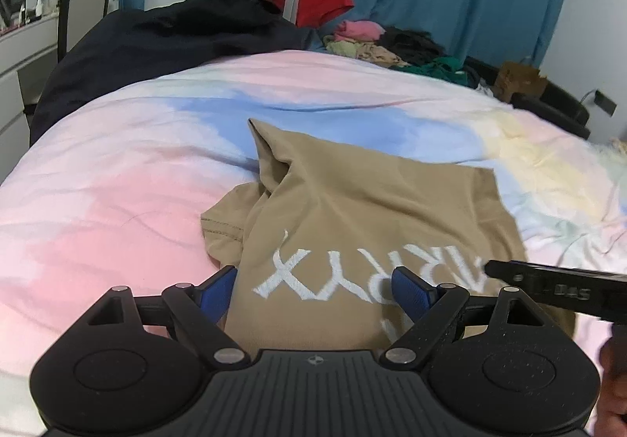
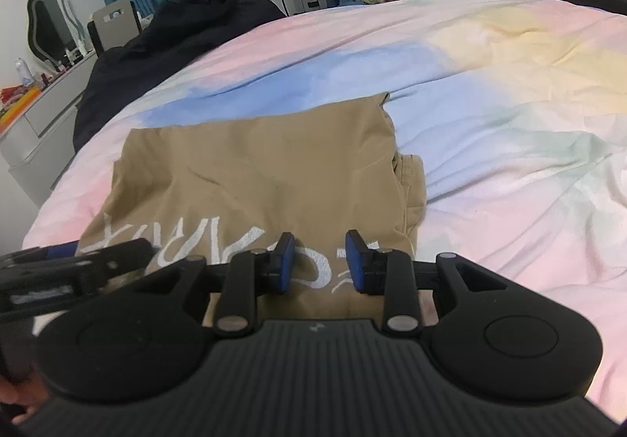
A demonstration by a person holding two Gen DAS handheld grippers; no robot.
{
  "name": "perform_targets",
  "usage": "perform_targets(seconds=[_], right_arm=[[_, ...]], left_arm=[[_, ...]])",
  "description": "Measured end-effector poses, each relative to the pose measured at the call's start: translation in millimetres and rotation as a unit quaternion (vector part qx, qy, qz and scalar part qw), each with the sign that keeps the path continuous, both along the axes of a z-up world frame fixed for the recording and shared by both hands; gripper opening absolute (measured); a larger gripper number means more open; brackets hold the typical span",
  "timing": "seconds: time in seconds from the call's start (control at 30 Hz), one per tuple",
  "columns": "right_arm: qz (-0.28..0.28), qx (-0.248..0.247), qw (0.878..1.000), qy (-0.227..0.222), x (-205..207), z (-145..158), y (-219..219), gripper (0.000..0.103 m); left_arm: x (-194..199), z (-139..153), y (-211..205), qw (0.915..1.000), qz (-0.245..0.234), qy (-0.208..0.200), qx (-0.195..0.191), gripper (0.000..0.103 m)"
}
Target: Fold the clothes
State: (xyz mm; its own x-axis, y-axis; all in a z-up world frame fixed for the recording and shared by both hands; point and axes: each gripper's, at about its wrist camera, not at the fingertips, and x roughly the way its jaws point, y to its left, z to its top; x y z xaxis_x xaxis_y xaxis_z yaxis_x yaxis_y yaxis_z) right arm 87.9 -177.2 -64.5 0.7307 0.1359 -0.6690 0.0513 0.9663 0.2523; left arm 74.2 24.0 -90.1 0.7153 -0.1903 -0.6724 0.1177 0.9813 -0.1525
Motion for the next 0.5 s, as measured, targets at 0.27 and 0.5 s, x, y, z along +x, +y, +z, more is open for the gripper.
perform_targets(seconds=[0.27,0.5], right_arm=[[-0.008,0.020,1.000,0.004,0.4,-2.0,-4.7,0.032],[-0.012,0.025,1.000,0.004,-1.3,-1.7,-5.2,0.032]], left_arm=[[-47.6,43.8,11.7,0.9903,-0.035,0.003,-0.135,0.088],[-35.6,-3.8,23.0,0.9580,-0.025,0.158,-0.238,0.088]])
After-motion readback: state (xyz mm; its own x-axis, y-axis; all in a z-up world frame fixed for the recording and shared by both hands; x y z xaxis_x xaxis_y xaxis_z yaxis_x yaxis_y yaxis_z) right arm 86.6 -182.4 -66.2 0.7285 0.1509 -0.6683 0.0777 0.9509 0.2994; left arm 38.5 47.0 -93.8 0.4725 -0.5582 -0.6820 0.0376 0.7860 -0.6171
